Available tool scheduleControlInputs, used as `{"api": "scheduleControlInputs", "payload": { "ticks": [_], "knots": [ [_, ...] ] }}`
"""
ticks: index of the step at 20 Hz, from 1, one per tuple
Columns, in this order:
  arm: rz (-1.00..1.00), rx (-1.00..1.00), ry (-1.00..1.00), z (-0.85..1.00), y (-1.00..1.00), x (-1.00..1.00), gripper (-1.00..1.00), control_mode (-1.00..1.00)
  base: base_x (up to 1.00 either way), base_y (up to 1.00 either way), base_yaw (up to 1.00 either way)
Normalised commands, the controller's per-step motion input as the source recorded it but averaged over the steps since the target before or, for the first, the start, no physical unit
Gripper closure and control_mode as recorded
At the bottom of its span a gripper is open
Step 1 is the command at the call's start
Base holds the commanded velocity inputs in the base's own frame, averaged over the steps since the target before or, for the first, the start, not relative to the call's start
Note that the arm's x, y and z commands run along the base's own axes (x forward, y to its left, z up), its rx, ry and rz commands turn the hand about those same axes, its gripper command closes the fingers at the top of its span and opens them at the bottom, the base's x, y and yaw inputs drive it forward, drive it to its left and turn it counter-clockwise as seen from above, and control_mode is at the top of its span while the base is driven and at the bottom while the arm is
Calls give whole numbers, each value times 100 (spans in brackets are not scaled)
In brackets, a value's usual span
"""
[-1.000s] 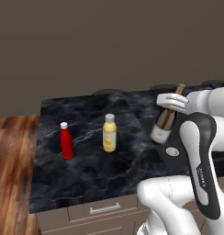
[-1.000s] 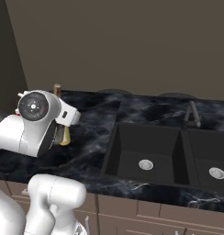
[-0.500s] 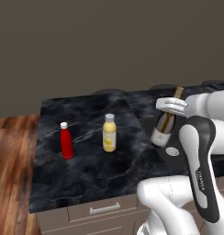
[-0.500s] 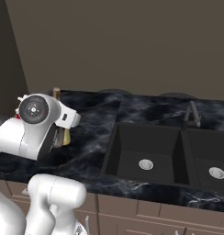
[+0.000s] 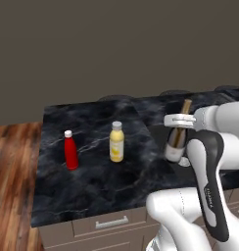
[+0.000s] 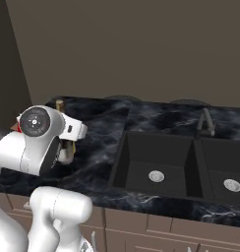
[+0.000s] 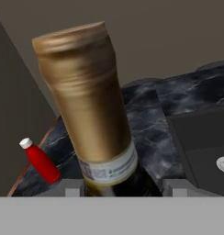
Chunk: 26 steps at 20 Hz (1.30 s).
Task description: Move the drinks to the dining counter.
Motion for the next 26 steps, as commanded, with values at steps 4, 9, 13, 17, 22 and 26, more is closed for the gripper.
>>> {"api": "scheduleControlInputs", "payload": {
  "ticks": [4, 9, 13, 17, 22, 26],
  "knots": [
    [2, -8, 0, -12, 4, 2, 100, -100, 0, 0, 0],
    [3, -6, 0, -14, 8, 12, 100, -100, 0, 0, 0],
    [5, 0, 0, -20, 1, 14, 100, -100, 0, 0, 0],
    [9, 0, 0, -24, 0, 11, 100, -100, 0, 0, 0],
    [12, 0, 0, -32, 0, 19, 100, -100, 0, 0, 0],
    [10, 0, 0, -30, 0, 21, 100, -100, 0, 0, 0]
  ]
}}
